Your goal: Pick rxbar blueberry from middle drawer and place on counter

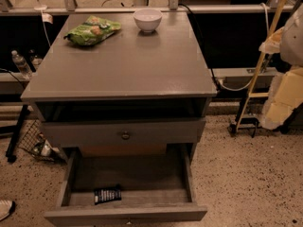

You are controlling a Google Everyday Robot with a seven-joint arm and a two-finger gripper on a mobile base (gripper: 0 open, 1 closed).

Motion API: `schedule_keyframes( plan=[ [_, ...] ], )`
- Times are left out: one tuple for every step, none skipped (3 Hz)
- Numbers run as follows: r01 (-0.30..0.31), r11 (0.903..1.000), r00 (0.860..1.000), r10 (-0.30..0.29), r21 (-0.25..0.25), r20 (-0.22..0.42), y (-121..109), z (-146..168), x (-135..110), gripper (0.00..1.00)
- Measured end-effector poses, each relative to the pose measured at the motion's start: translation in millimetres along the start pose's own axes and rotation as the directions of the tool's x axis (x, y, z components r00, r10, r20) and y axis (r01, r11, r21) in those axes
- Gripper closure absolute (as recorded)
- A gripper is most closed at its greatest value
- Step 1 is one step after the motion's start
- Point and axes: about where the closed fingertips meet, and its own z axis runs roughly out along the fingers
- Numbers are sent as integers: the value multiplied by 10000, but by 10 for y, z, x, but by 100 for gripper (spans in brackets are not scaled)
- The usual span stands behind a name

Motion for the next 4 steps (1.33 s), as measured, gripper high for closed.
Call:
schedule_keyframes(
  plan=[
    [21,10000,10000,-21,-39,24,8,31,-10,0],
    [274,9982,9992,-258,-542,304,117,403,-119,0],
    [374,9933,9958,-279,-1094,869,368,876,-318,0],
    [433,9810,9838,-89,-1893,1793,802,1600,-637,0]
  ],
)
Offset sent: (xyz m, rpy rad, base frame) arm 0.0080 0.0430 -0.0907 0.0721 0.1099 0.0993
